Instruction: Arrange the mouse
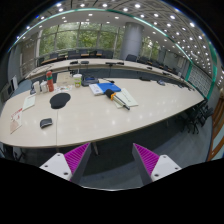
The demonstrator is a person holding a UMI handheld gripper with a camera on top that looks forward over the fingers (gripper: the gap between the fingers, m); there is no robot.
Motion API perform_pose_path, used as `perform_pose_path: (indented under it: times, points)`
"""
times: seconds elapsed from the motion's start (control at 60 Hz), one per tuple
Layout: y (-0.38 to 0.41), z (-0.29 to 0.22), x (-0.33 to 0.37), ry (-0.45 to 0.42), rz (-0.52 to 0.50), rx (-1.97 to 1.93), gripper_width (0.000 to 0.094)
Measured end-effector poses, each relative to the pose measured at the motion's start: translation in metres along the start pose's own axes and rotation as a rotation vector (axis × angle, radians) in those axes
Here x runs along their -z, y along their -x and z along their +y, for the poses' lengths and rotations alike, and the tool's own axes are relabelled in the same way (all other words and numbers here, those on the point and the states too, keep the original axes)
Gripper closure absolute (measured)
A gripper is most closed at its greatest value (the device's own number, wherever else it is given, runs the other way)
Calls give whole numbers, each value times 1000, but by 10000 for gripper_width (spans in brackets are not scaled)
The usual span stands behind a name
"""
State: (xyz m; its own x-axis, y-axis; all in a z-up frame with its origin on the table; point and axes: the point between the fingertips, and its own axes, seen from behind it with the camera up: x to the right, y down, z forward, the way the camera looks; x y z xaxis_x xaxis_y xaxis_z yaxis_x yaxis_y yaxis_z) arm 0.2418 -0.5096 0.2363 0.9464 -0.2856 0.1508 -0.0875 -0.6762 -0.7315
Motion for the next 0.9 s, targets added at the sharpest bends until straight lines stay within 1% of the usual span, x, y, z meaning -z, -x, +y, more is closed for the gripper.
perform_pose_path:
  times: [0.233,0.35,0.517,0.633,0.767,0.9]
  points:
    - [26,19,-16,45,-29,43,79]
    - [69,25,-42,54,-71,72,77]
    - [157,37,-73,42,-148,105,77]
    - [232,44,-99,30,-208,103,78]
    - [311,48,-135,14,-260,86,78]
    - [381,41,-170,-7,-311,64,77]
